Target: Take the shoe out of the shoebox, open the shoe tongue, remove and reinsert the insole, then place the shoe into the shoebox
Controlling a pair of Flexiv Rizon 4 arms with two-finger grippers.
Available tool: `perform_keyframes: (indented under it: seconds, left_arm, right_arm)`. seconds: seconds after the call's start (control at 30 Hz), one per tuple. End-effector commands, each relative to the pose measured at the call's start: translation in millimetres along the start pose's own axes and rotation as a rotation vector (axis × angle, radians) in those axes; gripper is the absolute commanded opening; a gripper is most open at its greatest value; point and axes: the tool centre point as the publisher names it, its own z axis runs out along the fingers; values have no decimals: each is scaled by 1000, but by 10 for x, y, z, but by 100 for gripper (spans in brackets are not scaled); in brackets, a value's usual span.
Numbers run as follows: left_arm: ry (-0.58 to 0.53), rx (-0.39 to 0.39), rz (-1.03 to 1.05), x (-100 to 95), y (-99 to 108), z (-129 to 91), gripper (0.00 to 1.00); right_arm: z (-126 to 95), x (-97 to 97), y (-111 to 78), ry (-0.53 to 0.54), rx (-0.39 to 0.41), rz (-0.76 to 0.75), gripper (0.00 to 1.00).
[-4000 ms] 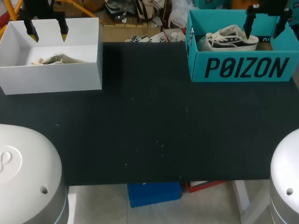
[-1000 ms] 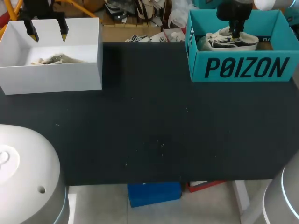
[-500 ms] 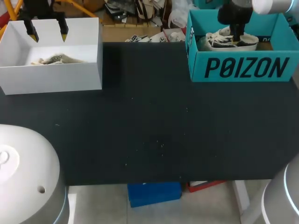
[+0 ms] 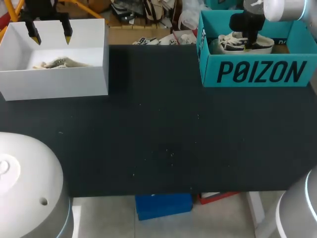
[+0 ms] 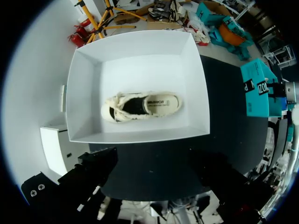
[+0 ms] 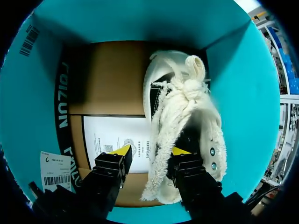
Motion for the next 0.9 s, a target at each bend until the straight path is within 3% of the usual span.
perform_keyframes:
  seconds: [0.03,0.17,0.23,0.27,0.33,0.37,0.53,0.9]
  left_arm:
    - [-1,-1,-1,2,3,-6,100]
    - [-1,-1,-1,2,3,-6,100]
    - [-1,-1,-1,2,3,-6,100]
    - [-1,-1,-1,2,3,-6,100]
    - [-1,-1,-1,2,3,-6,100]
    - [-1,-1,-1,2,3,-6,100]
    - [-1,-1,-1,2,3,-6,100]
    - [-1,-1,-1,2,3,-6,100]
  right_arm:
    - [142,-89,8,17,5,-2,44]
    - [196,-90,5,21,6,-4,44]
    - [222,-95,11,20,4,-9,39]
    - [236,-98,14,19,3,-10,33]
    - [249,-104,19,16,3,-11,6]
    - [252,-105,19,15,4,-11,0]
    - [172,-124,26,0,4,-8,0]
    - [-323,12,-92,-64,13,11,0]
